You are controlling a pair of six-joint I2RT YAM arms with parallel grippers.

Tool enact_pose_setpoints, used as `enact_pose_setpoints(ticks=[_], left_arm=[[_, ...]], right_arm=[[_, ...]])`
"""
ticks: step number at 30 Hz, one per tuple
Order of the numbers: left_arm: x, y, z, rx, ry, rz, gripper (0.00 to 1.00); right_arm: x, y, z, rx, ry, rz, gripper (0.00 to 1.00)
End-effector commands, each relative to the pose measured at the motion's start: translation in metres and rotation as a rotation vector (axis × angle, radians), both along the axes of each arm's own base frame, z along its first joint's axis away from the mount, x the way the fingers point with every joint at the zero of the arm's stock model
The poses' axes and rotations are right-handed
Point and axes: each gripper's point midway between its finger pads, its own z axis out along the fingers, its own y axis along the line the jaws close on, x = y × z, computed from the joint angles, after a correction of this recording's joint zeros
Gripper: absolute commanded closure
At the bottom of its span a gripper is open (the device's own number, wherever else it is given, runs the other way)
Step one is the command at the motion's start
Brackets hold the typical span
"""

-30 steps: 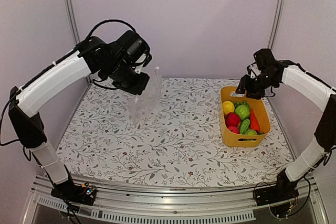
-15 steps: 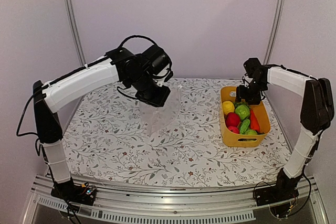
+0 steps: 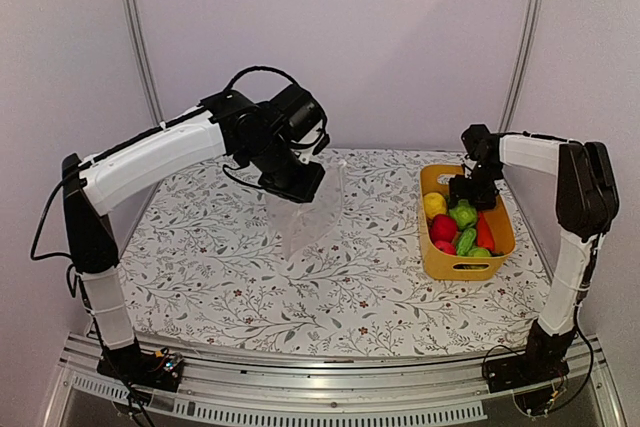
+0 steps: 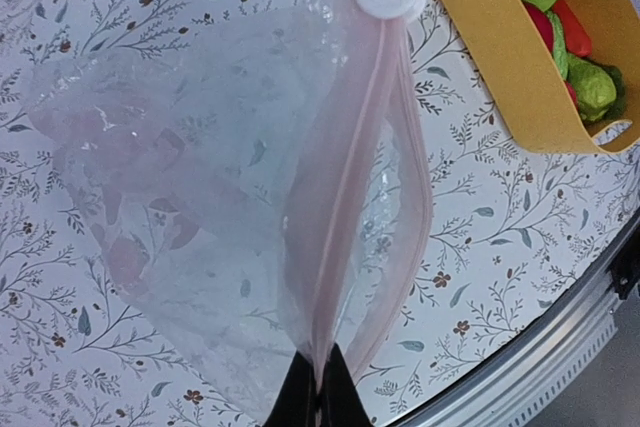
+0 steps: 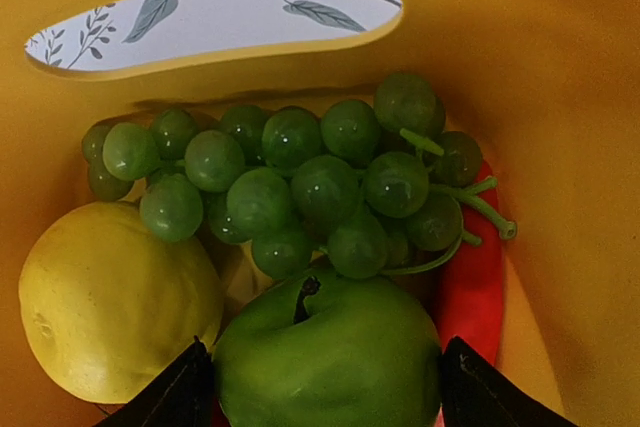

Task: Place the food in the zip-top bag and seal the zipper
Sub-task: Pick up the fake fruit from the bin.

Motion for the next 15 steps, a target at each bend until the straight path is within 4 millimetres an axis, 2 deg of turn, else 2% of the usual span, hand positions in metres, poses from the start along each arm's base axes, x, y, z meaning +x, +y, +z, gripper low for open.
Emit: enact_pose_setpoints(ticks=[1,4,7,11,13,15], left_arm=[[-0.005,-0.005,0.019,-0.047,-0.025,-0.015,1.00],[-0.004,-0.006,0.018,-0.046,-0.022,-0.016,1.00],[-0.004,-0.008,0.017,-0.048,-0.021,-0.021,1.00],[-0.002,-0.011,0.018,-0.051,-0.023,-0.022,1.00],[0.000,-0.013,0.019,-0.056,-0.023,-0.025,1.00],[0.001,-0.017,0.018,-0.064,-0.019,-0.029,1.00]], right_arm=[[0.004,0.002,-0.011,0.014,0.017,0.006,0.27],[0.001,0.006,-0.013,0.038,0.029,0.009,0.36],[-0.004,0.007,-0.006,0.053,0.020,0.002,0.49],[-0.014,0.014,0.026,0.114,-0.035,0.009,0.57],[-0.019,0.017,0.053,0.138,-0.085,0.017,0.59],[-0.025,0.018,0.070,0.153,-0.119,0.022,0.60]])
